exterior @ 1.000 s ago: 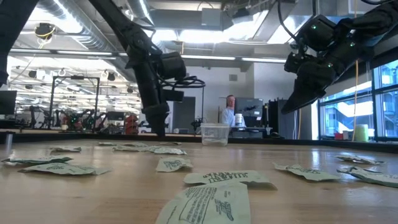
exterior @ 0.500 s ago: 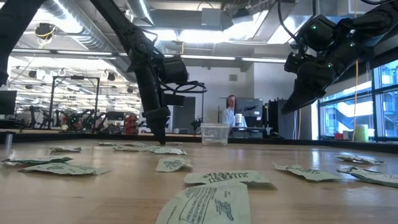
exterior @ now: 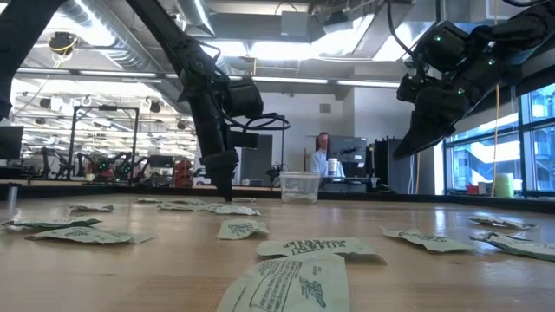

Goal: Pick and place items into bin
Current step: Put the light green stevia packet into the transparent bin

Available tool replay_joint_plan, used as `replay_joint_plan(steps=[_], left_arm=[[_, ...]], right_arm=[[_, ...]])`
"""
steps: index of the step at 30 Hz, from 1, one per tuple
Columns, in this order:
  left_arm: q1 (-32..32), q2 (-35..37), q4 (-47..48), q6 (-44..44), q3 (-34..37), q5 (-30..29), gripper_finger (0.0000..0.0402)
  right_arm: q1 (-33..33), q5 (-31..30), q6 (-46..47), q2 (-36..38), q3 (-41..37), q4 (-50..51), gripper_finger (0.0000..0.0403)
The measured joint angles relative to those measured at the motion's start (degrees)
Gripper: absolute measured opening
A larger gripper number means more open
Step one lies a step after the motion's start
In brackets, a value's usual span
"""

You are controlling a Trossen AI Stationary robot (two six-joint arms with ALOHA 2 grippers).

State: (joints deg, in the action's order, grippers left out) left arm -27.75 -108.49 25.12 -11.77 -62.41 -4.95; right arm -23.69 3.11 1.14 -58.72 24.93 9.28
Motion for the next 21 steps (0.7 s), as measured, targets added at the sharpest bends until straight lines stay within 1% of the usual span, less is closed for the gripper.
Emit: replay_joint_plan(steps=[3,5,10,13,16,18,21], left_arm=[[0.04,-0.04,0.12,0.02,0.00,0.02,0.0009],[0.34,-0.04,0.33,-0.35,0.00,-0.25,0.0021],[0.98,-0.07,0.43,-4.32,0.00,0.10,0.0073],[1.31,-0.09,0.61,-4.46,0.07,1.09,0.0103],[1.26,-0.09,0.79,-4.47,0.04,1.83,0.0124],[1.25,-0.04,1.50,-4.81,0.04,3.71,0.0133],[1.31,-0.04,2.33,-4.22,0.06,7.07,0.0135]], right_arm=[[0.00,-0.02,0.06,0.00,0.00,0.00,0.0087],[0.00,0.00,0.08,0.00,0.00,0.00,0.0087],[0.00,-0.01,0.10,0.00,0.00,0.00,0.0087],[-0.01,0.00,0.12,0.00,0.00,0.00,0.0087],[-0.02,0.00,0.12,0.00,0.00,0.00,0.0087],[-0.01,0.00,0.12,0.00,0.00,-0.01,0.0087],[-0.01,0.00,0.12,0.00,0.00,0.00,0.0087]])
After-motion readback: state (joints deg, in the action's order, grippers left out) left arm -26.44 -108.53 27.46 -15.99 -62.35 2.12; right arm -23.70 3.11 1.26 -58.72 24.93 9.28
